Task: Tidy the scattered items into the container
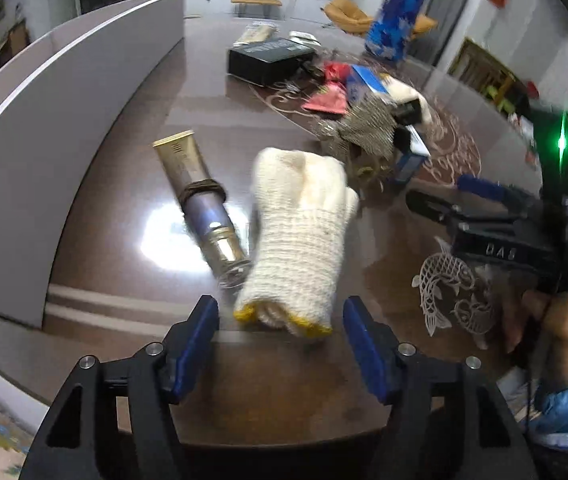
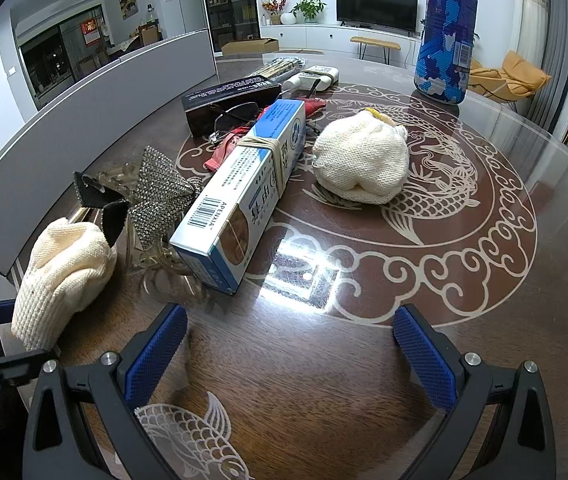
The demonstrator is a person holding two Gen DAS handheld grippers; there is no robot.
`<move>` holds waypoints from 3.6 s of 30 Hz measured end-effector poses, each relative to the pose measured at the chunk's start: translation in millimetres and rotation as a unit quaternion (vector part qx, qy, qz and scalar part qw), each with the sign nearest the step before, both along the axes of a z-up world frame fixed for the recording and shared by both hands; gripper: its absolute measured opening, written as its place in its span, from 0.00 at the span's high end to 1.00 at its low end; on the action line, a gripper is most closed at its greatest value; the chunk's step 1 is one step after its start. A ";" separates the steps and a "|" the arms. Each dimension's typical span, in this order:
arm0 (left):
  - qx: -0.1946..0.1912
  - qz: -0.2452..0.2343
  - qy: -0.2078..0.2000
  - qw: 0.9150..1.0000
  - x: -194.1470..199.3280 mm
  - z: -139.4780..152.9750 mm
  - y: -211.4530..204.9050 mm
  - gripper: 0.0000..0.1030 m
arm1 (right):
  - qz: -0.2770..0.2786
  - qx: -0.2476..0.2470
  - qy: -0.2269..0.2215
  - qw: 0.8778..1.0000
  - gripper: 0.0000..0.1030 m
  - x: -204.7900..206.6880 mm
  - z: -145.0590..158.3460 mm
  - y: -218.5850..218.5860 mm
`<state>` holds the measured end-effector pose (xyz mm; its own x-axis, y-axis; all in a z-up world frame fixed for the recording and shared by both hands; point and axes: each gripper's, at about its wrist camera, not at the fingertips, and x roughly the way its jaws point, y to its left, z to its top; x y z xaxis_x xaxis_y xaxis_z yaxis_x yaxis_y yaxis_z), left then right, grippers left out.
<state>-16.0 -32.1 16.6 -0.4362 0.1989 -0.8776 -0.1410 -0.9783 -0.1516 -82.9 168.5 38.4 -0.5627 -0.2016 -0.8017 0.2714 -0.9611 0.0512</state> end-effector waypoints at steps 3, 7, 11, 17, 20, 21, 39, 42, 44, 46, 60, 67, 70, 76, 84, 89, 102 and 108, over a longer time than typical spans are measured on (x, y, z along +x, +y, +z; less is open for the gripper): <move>0.011 0.028 0.012 0.999 -0.8 4.9 -9.1 0.37 | 0.000 -0.001 0.000 1.000 0.00 0.1 0.0 0.1; -0.023 0.083 0.039 0.996 -3.4 14.5 -16.2 0.37 | 0.000 -0.002 0.000 1.000 0.00 0.4 0.2 0.2; 0.037 0.089 0.077 0.992 6.8 28.6 -20.5 0.37 | 0.001 -0.004 0.000 1.000 0.00 0.3 0.1 0.3; -0.024 0.139 0.090 0.986 -3.1 32.6 -26.6 0.37 | 0.001 -0.005 0.001 1.000 0.00 0.5 0.5 0.2; -0.057 0.168 0.053 0.983 -20.0 14.0 -31.9 0.36 | 0.001 -0.008 0.001 1.000 0.00 0.6 0.6 0.2; -0.056 0.174 0.050 0.982 -22.0 10.9 -34.1 0.36 | 0.001 -0.009 0.001 1.000 0.00 0.6 0.6 0.4; -0.033 0.128 0.026 0.991 -39.1 13.3 -36.6 0.36 | 0.000 -0.059 0.002 0.998 0.00 3.1 4.0 12.8; -0.046 0.132 0.020 0.990 -60.5 8.9 -35.1 0.36 | 0.000 -0.045 0.002 0.999 0.00 4.3 3.7 9.0; -0.049 0.138 0.011 0.989 -74.9 4.7 -33.7 0.36 | 0.000 -0.047 0.002 0.999 0.00 5.0 3.5 9.7; -0.058 0.139 0.007 0.989 -84.2 1.1 -30.1 0.36 | 0.000 -0.053 0.002 0.999 0.00 4.9 3.6 10.7; -0.110 0.117 0.045 0.986 -67.5 -2.7 -21.5 0.72 | 0.000 -0.064 0.002 0.998 0.00 3.2 4.2 14.4; -0.096 0.162 0.044 0.981 -12.3 -4.1 -42.3 0.72 | 0.019 -0.141 -0.022 0.990 0.00 47.2 9.4 7.1; -0.072 0.180 0.045 0.980 3.6 -4.3 -49.3 0.73 | 0.045 -0.185 -0.049 0.981 0.00 64.1 13.5 -22.1; -0.074 0.181 0.063 0.979 18.0 -6.6 -45.7 0.72 | 0.041 -0.195 -0.094 0.975 0.00 28.3 12.6 -76.1; -0.071 0.184 0.068 0.978 18.5 -6.4 -47.9 0.72 | 0.057 -0.052 -0.032 0.996 0.28 10.8 8.3 -122.1; -0.062 0.182 0.068 0.979 17.8 -6.6 -45.7 0.72 | 0.070 -0.034 -0.017 0.997 0.47 1.6 9.7 -79.5; -0.040 0.081 0.061 0.994 -46.0 -6.2 32.5 0.72 | 0.039 -0.011 0.003 0.999 0.44 -11.1 11.9 70.1; -0.039 0.061 0.058 0.996 -65.5 -4.1 36.6 0.67 | 0.041 0.010 0.008 0.999 0.15 -12.8 5.0 76.0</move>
